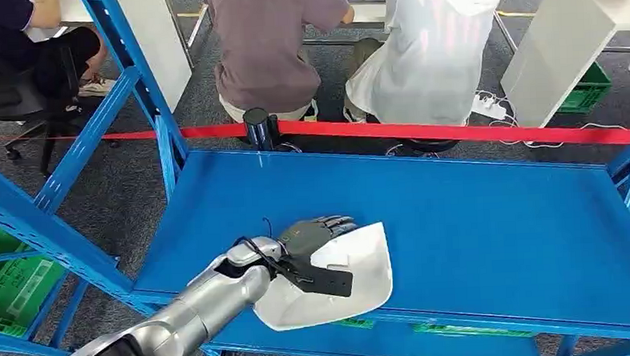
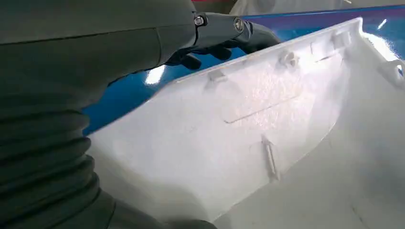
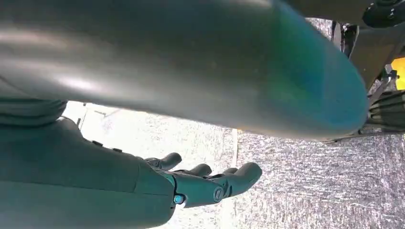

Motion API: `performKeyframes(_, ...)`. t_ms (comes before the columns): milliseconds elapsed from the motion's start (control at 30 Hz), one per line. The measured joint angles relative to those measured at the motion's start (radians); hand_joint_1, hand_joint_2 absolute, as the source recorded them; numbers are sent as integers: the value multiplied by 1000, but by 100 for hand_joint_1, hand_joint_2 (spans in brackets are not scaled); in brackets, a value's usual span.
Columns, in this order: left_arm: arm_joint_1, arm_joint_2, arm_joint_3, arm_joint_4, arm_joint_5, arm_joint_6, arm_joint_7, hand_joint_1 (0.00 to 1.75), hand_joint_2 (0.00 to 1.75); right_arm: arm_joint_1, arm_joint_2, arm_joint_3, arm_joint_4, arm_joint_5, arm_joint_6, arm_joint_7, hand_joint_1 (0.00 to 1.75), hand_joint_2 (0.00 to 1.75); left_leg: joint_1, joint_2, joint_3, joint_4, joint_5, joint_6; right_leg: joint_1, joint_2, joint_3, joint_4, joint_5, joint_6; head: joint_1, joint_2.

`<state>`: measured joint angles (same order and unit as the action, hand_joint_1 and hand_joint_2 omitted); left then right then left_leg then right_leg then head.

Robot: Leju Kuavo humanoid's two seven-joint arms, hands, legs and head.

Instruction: Take the parts from the cabinet and place them on the table.

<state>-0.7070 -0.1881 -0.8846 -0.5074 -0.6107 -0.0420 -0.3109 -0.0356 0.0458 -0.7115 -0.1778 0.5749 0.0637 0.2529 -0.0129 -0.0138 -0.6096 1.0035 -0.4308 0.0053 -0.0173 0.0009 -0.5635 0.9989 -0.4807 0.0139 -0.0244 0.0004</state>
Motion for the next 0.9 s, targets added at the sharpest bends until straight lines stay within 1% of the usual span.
performKeyframes(33, -1, 0, 0, 0, 2, 0, 0, 63, 175, 0, 0, 0, 0, 0, 0, 0, 0, 0, 0, 0, 0, 0, 0, 0, 0, 0, 0, 0, 0, 0, 0, 0)
performKeyframes(67, -2, 0, 0, 0, 2, 0, 1, 166, 175, 0, 0, 0, 0, 0, 0, 0, 0, 0, 0, 0, 0, 0, 0, 0, 0, 0, 0, 0, 0, 0, 0, 0)
performKeyframes(100, -3, 0, 0, 2, 2, 0, 3, 175, 175, 0, 1, 0, 0, 0, 0, 0, 0, 0, 0, 0, 0, 0, 0, 0, 0, 0, 0, 0, 0, 0, 0, 0)
performKeyframes(400, -8, 0, 0, 8, 13, -3, 3, 175, 175, 0, 3, 0, 0, 3, 0, -1, 0, 0, 0, 0, 0, 0, 0, 0, 0, 0, 0, 0, 0, 0, 0, 0)
performKeyframes(900, -11, -4, 0, 10, 35, -26, -14, 175, 175, 0, 3, -2, 0, 16, -4, 2, 0, 0, 0, 0, 1, 0, 0, 0, 0, 0, 1, 0, 0, 0, 0, 0)
